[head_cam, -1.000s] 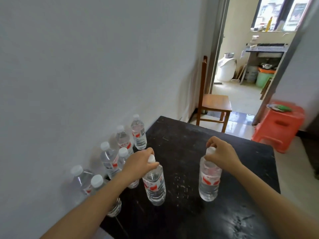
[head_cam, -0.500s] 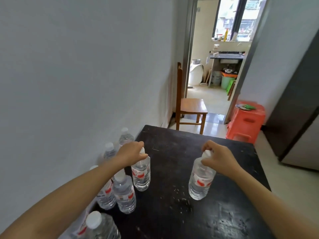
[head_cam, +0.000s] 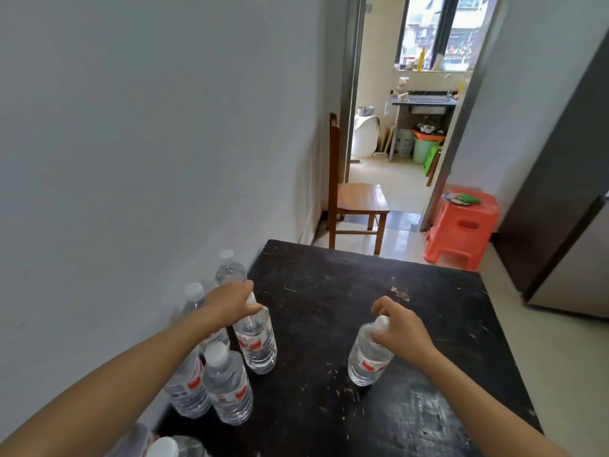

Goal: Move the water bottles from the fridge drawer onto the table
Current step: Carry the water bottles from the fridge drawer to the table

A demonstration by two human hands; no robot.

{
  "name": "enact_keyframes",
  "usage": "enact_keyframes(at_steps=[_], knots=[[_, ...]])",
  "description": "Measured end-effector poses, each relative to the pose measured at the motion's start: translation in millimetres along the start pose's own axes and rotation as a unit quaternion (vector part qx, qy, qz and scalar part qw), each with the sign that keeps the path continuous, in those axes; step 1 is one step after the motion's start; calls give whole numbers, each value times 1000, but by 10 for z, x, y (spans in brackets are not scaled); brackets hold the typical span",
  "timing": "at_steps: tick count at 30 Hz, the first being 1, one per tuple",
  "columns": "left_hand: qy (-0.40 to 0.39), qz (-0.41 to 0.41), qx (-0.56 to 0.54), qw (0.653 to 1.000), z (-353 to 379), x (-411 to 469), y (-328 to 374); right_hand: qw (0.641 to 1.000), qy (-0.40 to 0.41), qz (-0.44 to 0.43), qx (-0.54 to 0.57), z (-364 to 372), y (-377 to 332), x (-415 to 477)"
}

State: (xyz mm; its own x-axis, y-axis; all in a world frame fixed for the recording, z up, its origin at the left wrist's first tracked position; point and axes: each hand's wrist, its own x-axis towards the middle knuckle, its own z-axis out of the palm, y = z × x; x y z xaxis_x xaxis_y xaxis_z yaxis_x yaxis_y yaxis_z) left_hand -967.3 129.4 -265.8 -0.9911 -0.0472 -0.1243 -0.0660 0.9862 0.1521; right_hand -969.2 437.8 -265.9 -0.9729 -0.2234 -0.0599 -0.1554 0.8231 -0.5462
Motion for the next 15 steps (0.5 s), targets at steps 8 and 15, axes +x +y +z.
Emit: enact_keyframes(at_steps=[8,15], knots=[[-17,-12,17,1000,16,-28,-209,999,-26,3,19,107,-51,191],[-3,-2,14,1000,18,-79,-315,999,-34,6,2,156,-1,247]])
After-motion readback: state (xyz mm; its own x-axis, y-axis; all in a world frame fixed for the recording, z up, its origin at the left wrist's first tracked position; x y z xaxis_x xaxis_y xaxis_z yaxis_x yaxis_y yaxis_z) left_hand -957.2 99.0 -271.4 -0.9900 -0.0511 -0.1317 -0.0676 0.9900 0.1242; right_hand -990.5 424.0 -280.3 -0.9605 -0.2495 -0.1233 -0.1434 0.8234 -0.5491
